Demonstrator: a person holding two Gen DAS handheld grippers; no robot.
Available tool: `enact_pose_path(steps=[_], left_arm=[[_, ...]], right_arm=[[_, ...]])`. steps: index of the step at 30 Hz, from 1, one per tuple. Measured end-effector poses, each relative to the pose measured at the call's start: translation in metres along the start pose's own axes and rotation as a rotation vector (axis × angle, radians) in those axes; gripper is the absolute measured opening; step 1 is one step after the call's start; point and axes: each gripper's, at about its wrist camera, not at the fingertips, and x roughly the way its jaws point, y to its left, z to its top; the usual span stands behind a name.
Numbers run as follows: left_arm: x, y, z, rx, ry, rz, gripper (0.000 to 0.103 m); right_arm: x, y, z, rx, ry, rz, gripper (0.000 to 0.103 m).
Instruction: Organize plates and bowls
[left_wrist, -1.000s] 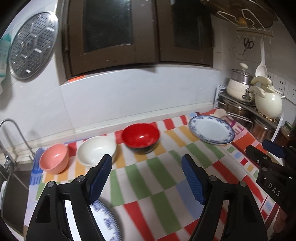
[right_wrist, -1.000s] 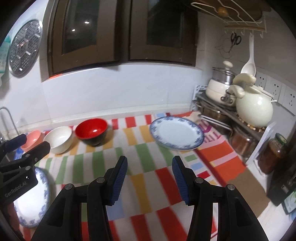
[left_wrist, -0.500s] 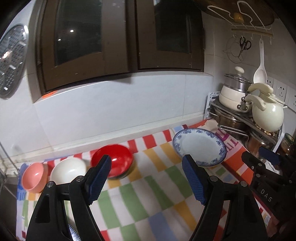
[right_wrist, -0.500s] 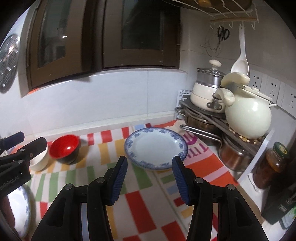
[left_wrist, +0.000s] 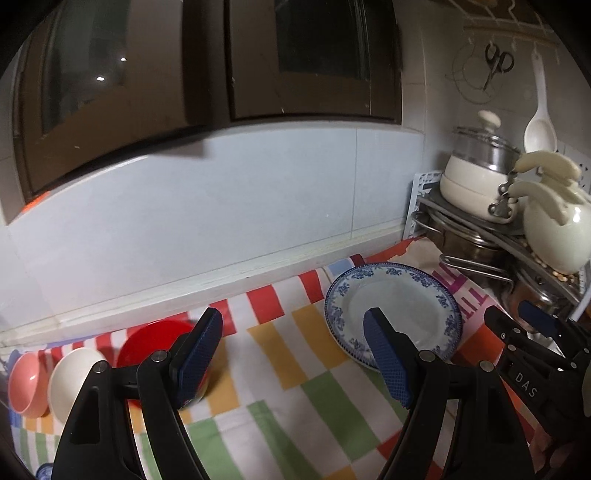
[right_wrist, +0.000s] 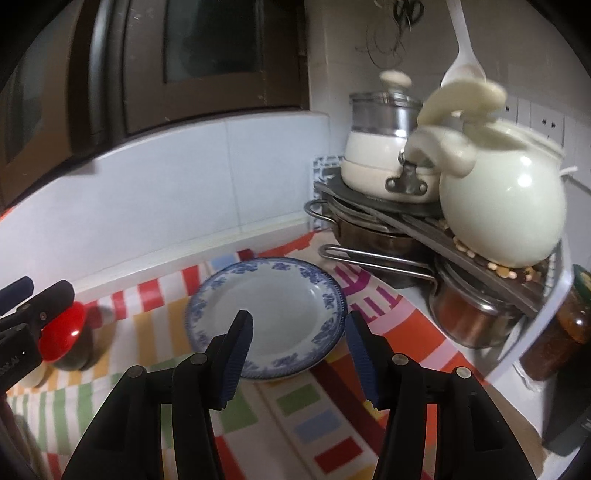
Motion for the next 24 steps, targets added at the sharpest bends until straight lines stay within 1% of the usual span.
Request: enact_pose_path(steps=[5, 10, 14, 19, 21, 24], left_arm=[[0.038, -0.019, 0.003, 0.010, 0.030, -0.009, 0.078], [0.074, -0.030, 0.003, 0.019, 0.053, -0.006, 0.078], [0.103, -0.035, 0.003, 0.035, 0.079, -0.016, 0.077], [0.136, -0.040, 0.003, 0.026, 0.121, -0.036, 0.075], [0.147, -0.042, 0.002, 0.027, 0.143, -0.037, 0.072], [0.158, -0.046, -0.001, 0.034, 0.159, -0.037, 0.071]], right_arm=[[0.039, -0.010, 0.000, 0.025, 0.026, -0.024, 0.053], [0.078, -0.021, 0.002, 0.087, 0.071, -0.040, 0.053], [0.107, -0.025, 0.005, 0.085, 0.099, -0.064, 0.053], [0.133, -0.031, 0.009, 0.090, 0.128, -0.083, 0.053], [0.142, -0.035, 0.009, 0.103, 0.140, -0.088, 0.053], [0.152, -0.039, 0.008, 0.122, 0.153, -0.079, 0.053]])
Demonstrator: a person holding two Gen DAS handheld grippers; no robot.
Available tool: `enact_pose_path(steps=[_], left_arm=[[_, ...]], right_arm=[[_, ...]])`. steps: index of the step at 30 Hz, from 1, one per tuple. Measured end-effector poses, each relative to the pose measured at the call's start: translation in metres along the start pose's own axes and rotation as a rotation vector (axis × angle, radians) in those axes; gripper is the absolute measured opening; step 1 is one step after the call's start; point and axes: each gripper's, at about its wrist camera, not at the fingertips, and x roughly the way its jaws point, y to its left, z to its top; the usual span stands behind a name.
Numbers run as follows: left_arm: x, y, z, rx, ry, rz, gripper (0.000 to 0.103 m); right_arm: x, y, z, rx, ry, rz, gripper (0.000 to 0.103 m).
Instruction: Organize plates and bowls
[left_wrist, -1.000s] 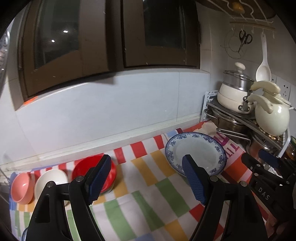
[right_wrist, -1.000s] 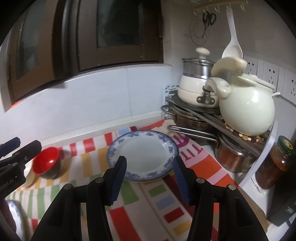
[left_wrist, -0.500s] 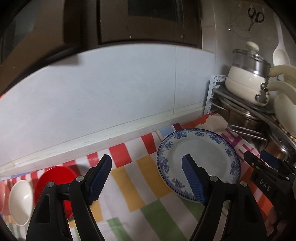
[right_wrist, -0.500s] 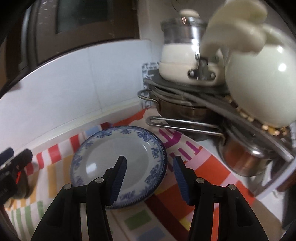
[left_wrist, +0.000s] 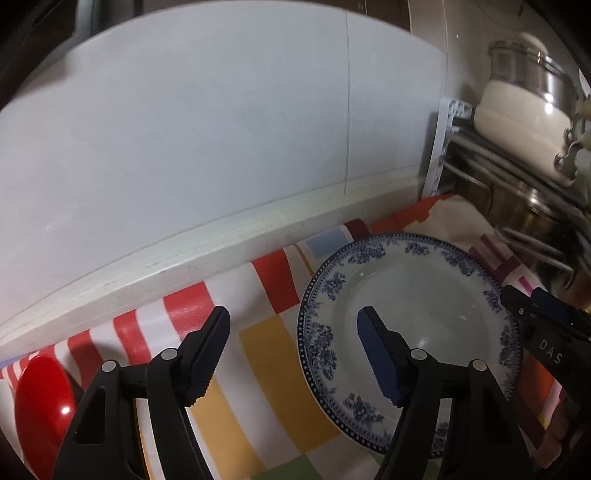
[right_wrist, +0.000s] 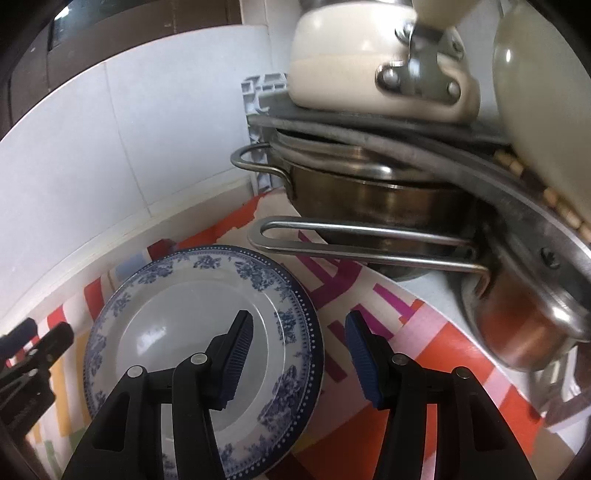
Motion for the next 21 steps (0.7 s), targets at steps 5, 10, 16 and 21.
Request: enact_pose_path(steps=[5, 10, 16, 21], left_arm=[[0.017, 0.001, -0.002, -0.028, 0.057, -0.042, 0.065], [0.029, -0.001, -0.006, -0.023, 0.098, -0.062, 0.060], [0.037, -0.004, -0.002, -0.021, 0.122, -0.088, 0.054], [0.049, -0.003, 0.001, -0.031, 0.146, -0.101, 0.046]], right_arm=[[0.016, 0.002, -0.006, -0.024, 0.047, 0.000, 0.053], [0.026, 0.004, -0.006, -0.024, 0.065, 0.015, 0.053], [0.036, 0.000, -0.006, 0.001, 0.106, 0.037, 0.048], [0.040, 0.001, -0.004, -0.007, 0.114, 0.041, 0.044]])
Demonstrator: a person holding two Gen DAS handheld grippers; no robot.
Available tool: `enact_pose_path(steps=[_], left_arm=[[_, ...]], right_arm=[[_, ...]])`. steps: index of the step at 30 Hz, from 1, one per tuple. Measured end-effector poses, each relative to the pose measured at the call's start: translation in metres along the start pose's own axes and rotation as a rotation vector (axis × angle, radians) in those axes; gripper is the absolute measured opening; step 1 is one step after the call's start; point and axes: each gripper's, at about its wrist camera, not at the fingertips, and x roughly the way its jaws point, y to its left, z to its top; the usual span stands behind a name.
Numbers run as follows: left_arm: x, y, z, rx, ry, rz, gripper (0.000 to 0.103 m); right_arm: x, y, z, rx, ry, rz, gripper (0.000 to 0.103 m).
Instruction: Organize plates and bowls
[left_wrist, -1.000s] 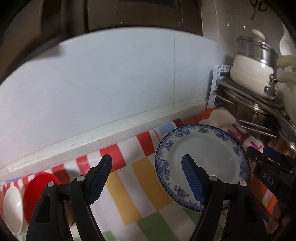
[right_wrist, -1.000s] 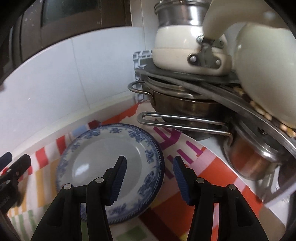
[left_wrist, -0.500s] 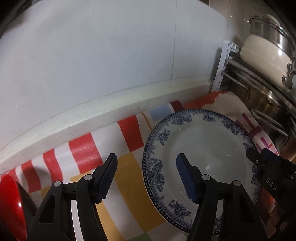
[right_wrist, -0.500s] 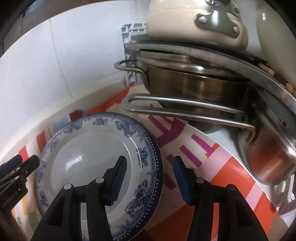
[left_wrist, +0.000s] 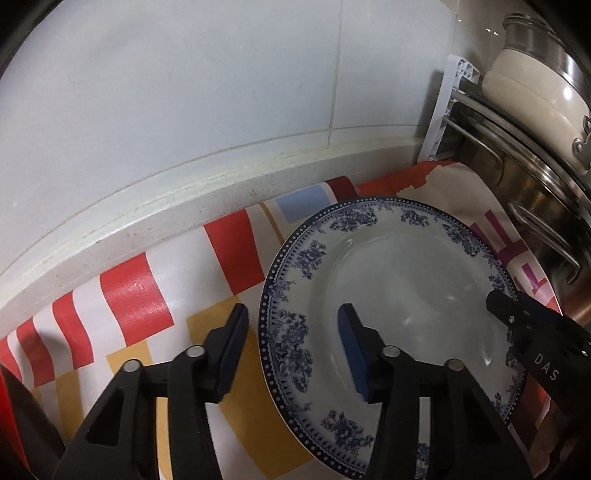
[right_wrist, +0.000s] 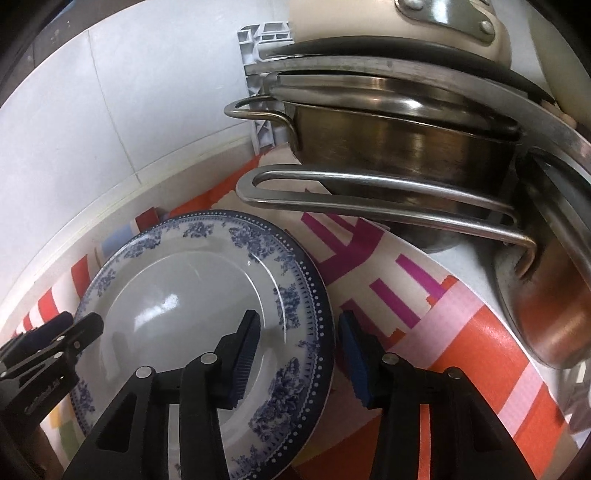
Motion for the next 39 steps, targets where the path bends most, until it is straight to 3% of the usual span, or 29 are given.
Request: enact_pose_path(steps=[7, 26, 39], left_arm=[[0.008, 0.000, 0.004, 0.003, -0.002, -0.002, 0.037], [-0.013, 0.017, -0.002, -0.002, -0.018, -0.008, 0.035], [-0.030, 0.030, -0.028, -0.021, 0.043, 0.013, 0.035]], right_arm=[[0.004, 0.004, 0.002, -0.008, 0.003, -0.010, 0.038], [-0.021, 0.008, -0.006, -0.054, -0.027, -0.026, 0.035], [-0.032, 0.022, -0.026, -0.140, 0.086, -0.004, 0.035]])
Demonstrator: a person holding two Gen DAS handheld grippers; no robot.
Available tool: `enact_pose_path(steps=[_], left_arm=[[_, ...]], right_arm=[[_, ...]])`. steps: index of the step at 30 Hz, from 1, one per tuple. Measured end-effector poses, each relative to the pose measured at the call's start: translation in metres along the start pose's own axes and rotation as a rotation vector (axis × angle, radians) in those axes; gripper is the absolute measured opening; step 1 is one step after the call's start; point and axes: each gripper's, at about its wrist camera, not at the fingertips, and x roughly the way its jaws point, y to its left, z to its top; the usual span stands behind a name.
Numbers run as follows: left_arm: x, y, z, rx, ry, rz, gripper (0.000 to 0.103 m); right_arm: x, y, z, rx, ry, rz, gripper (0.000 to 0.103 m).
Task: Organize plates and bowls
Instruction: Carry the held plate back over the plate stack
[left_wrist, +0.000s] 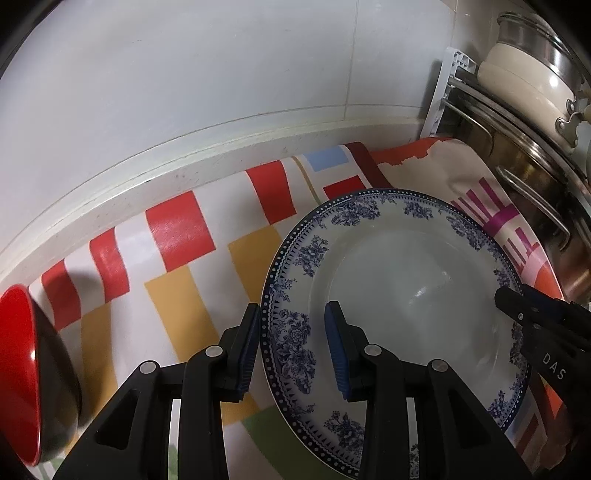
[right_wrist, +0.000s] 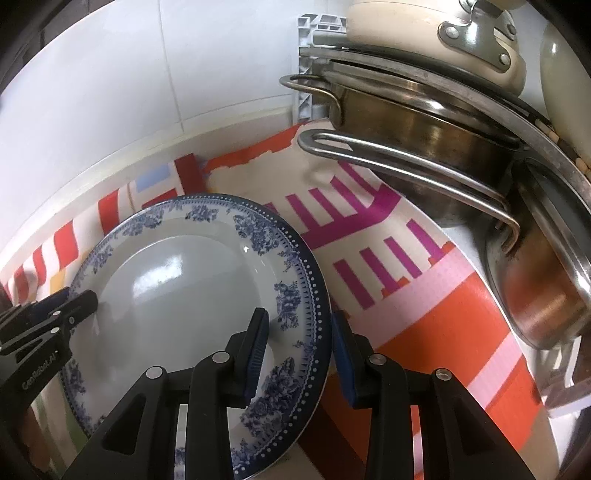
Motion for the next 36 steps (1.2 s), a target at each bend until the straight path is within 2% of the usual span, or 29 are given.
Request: enact_pose_path(steps=[7, 14, 36], left_arm=[[-0.038, 0.004, -0.008, -0.014, -0.044, 0.004, 0.035], [-0.081, 0.017, -0.023, -0.048, -0.064, 0.008, 0.035], [-0.211, 0.103, -0.112, -0.201, -0.147, 0.128, 0.035]], right_arm=[[-0.031, 0.003, -0.007, -0.003, -0.043, -0.007, 0.035], [-0.079, 0.017, -0.016, -0.030, -0.069, -0.007, 0.035], [-0.190, 0.098, -0.074, -0.161, -0.143, 0.089, 0.035]])
